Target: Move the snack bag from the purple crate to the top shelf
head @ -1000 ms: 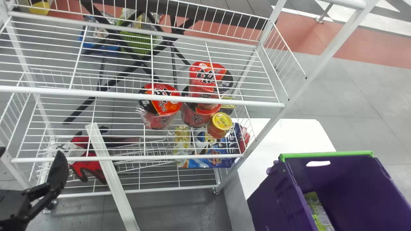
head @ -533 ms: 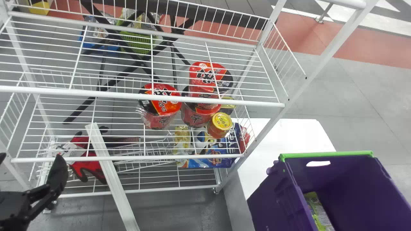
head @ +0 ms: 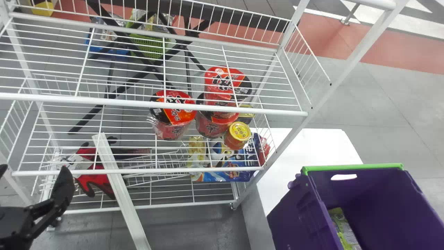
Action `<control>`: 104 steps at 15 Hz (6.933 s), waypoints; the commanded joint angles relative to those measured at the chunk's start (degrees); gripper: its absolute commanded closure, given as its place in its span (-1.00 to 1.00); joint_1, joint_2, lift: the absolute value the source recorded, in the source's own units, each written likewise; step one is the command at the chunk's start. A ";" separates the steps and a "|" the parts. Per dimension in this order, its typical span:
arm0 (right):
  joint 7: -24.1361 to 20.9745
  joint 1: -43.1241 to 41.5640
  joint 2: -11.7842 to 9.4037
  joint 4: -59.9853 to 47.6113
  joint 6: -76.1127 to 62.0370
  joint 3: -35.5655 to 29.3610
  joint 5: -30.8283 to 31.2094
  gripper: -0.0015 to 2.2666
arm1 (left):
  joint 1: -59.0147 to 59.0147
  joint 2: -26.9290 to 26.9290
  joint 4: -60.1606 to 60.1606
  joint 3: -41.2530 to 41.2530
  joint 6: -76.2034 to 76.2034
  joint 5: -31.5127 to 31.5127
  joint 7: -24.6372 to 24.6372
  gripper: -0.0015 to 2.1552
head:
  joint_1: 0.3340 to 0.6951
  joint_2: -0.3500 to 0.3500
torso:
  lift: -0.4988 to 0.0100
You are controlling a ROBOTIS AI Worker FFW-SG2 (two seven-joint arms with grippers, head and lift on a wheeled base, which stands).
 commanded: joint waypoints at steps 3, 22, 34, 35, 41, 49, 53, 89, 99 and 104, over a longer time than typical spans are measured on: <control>-1.67 0.02 -1.01 0.62 -1.07 0.10 1.19 -0.81 | 0.18 -0.05 0.01 -0.22 0.00 -0.17 0.09 -0.94 | 1.00 -1.00 | -0.81; -11.07 1.25 2.59 3.26 -8.11 -0.34 -2.41 -0.75 | -0.26 0.21 1.33 0.31 -1.58 0.00 -0.35 -0.94 | 1.00 -1.00 | -0.81; -15.91 1.69 5.23 3.70 -11.09 -2.71 -5.31 -0.50 | -1.85 0.30 3.79 1.10 -2.11 1.14 -1.58 -0.94 | 1.00 -1.00 | -0.81; -15.82 1.69 5.23 3.79 -11.62 -2.88 -5.31 -0.43 | -1.93 0.30 3.87 1.10 -2.29 1.23 -1.58 -0.94 | 1.00 -1.00 | -0.81; -15.73 1.43 5.14 4.05 -12.68 -3.32 -5.48 0.30 | -2.64 0.30 4.49 1.10 -2.11 1.14 -1.58 -0.94 | 1.00 -1.00 | -0.81; -10.99 3.10 6.55 -4.74 -7.40 -8.07 -6.28 0.29 | -2.73 0.21 4.40 0.66 -1.94 0.70 -1.40 -0.94 | 1.00 -1.00 | -0.81; -9.67 3.98 7.34 -7.90 -10.22 -9.39 -6.36 0.30 | -2.55 0.21 4.40 0.49 -1.94 0.35 -1.23 -0.94 | 1.00 -1.00 | -0.75; -9.84 4.94 9.36 -13.09 -13.20 -13.34 -8.30 0.30 | -1.58 0.12 3.61 0.14 -2.29 -0.17 -0.61 -0.94 | 1.00 -1.00 | -0.18; -9.76 4.77 9.10 -13.62 -12.85 -14.93 -8.30 0.30 | -1.76 0.04 3.61 0.14 -2.11 -0.17 -0.79 -0.94 | 1.00 -1.00 | -0.03; -9.40 4.77 9.01 -14.49 -11.97 -15.28 -8.30 0.30 | -2.11 0.04 3.87 -0.22 -1.94 -0.35 -0.88 -0.94 | 1.00 -1.00 | 0.05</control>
